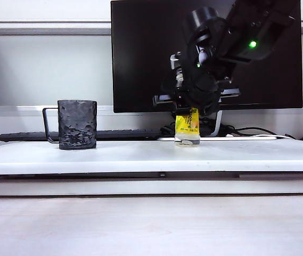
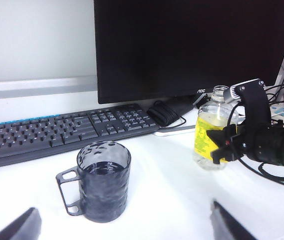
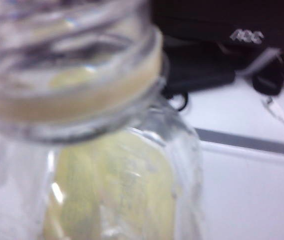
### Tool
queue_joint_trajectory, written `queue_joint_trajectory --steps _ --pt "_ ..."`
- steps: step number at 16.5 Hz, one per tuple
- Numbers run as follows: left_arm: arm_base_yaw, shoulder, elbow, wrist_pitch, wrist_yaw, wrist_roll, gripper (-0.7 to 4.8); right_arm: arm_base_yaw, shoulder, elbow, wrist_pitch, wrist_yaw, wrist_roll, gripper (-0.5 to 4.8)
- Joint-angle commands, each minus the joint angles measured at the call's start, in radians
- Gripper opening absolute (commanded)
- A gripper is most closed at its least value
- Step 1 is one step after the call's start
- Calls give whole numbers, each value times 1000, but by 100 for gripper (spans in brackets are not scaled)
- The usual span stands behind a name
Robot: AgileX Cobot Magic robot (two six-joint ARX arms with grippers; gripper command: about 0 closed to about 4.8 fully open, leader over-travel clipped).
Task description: Carefully pick up the bottle and pour some water from the bottle into the cup.
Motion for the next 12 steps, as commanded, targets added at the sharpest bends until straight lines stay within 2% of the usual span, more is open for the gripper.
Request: queue_joint_trajectory --steps 1,8,12 --pt "-1 0 2 2 -3 5 479 3 15 -50 -97 -37 -93 72" --pt "-1 0 2 -18 1 5 479 2 15 -84 -105 -35 -103 72" --pt "-1 -1 2 -51 1 5 479 2 15 -84 -108 -36 -181 72"
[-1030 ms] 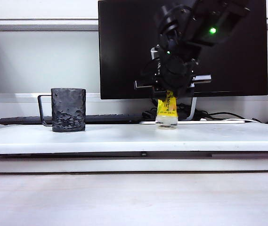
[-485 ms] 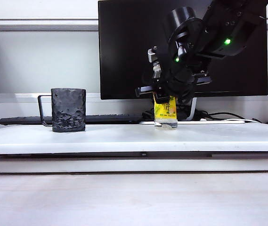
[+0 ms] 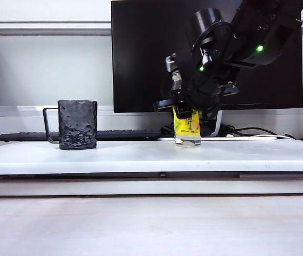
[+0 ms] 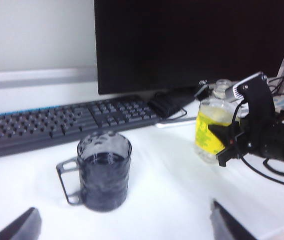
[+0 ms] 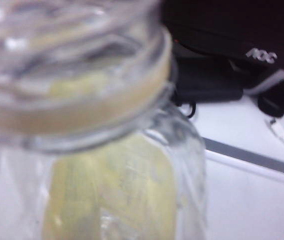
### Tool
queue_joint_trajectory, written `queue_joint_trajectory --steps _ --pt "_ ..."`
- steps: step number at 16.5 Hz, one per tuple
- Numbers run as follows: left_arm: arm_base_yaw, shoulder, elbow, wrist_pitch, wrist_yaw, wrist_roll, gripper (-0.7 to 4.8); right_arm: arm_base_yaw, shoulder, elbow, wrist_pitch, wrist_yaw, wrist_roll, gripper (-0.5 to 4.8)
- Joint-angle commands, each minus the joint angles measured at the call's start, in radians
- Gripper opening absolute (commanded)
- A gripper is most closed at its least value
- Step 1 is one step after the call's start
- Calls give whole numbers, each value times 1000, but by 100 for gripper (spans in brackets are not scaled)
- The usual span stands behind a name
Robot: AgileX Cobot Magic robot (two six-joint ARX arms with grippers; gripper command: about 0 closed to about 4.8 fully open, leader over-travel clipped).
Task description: Carefully pick up the bottle and pour some water from the bottle into the cup.
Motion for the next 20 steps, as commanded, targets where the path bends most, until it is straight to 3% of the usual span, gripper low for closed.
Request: queue_joint_trajectory --steps 1,4,7,9,11,12,20 --pt "-1 -1 2 -15 0 4 479 1 24 -24 -177 -15 -48 72" --pt "-1 -1 2 -14 1 4 479 1 24 -24 -171 -15 -48 78" --pt "-1 -1 2 -14 1 3 479 0 24 -24 -173 -15 -48 139" --pt "-1 -1 2 -14 1 3 479 0 24 -24 -171 -16 -48 324" --pt "-1 -1 2 -15 3 0 479 1 24 -24 -165 -16 -48 396" --pt "-1 0 2 -13 18 0 479 0 24 -24 -163 -15 -48 479" --pt "-1 0 2 -11 20 0 479 8 -83 -24 -135 -15 -42 479"
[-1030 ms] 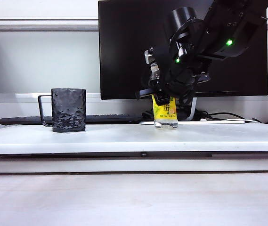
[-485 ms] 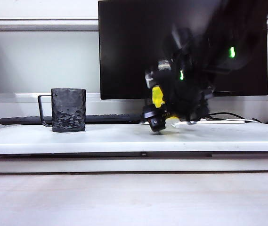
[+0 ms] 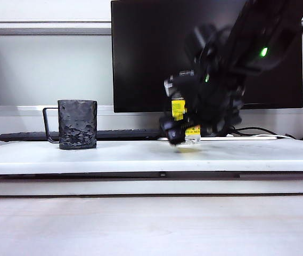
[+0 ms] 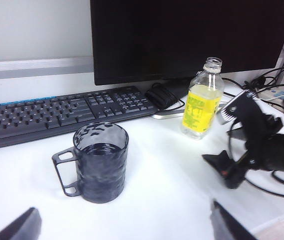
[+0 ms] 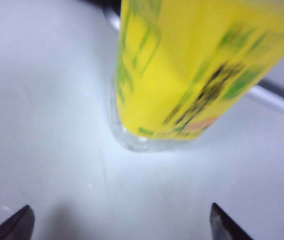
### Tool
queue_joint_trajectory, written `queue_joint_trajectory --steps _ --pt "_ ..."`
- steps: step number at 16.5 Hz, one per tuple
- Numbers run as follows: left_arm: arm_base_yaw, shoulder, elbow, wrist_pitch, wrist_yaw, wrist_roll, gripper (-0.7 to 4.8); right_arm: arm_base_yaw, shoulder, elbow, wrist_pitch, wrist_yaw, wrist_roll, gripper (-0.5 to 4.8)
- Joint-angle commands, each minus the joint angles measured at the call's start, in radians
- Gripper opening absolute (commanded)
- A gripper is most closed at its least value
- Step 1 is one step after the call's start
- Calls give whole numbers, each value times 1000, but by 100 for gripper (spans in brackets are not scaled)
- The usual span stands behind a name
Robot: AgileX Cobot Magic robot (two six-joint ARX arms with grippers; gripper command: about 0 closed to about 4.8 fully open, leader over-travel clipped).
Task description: Carefully pick up the bottle and pour some water from the bottle into the cup.
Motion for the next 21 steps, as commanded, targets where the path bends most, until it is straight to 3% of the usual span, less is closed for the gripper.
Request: queue_joint_trajectory --steps 1,8,15,19,21 --pt "0 1 2 14 8 1 479 2 -103 6 9 1 6 479" --pt "0 -28 3 74 9 1 479 27 -519 6 -161 2 8 479" --pt "0 -390 3 92 0 2 479 34 -1202 6 -525 0 5 479" --pt "0 -528 3 -103 6 1 479 34 -1438 -21 -916 -87 9 479" --pt "0 -528 2 -209 -1 1 479 34 -1516 -130 -956 -126 11 479"
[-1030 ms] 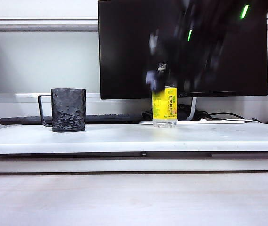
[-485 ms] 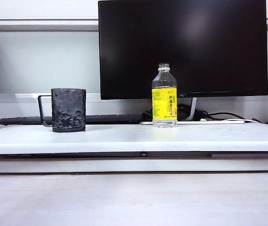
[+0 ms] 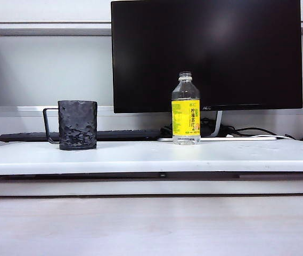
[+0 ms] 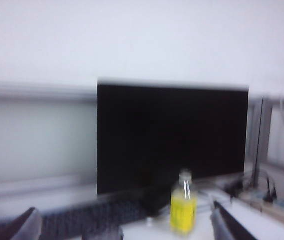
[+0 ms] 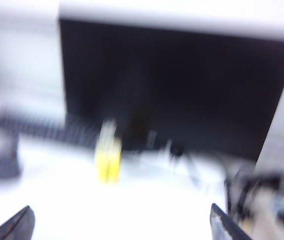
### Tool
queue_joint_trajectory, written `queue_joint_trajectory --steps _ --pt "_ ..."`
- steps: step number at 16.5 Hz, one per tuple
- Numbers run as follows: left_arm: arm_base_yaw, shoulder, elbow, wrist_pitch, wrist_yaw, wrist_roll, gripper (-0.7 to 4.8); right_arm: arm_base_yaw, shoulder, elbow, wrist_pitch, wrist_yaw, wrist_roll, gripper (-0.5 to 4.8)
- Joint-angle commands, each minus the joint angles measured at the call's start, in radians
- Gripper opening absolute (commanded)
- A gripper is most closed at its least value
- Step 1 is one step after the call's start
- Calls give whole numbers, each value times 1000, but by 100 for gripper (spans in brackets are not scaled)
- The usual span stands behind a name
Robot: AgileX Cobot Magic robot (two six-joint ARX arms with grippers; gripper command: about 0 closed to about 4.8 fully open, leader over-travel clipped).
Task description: Carefully pick up the bottle and pour some water from the bottle into the cup.
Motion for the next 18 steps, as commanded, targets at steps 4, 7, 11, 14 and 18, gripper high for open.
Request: queue_joint_trajectory --steps 4,7,11,14,18 --pt "0 0 -82 -196 -156 -7 479 0 -114 -443 208 -142 68 479" --pt "0 0 -162 -159 -158 -39 479 0 -74 -692 564 -145 68 479" --pt "0 0 -226 -160 -188 -51 342 -1 -46 -838 706 -142 68 479" --pt "0 0 -275 -160 -187 -52 -10 -1 -49 -892 700 -142 68 337" --pt "0 -1 -337 -161 -200 -51 -5 -2 -49 -928 701 -134 53 -5"
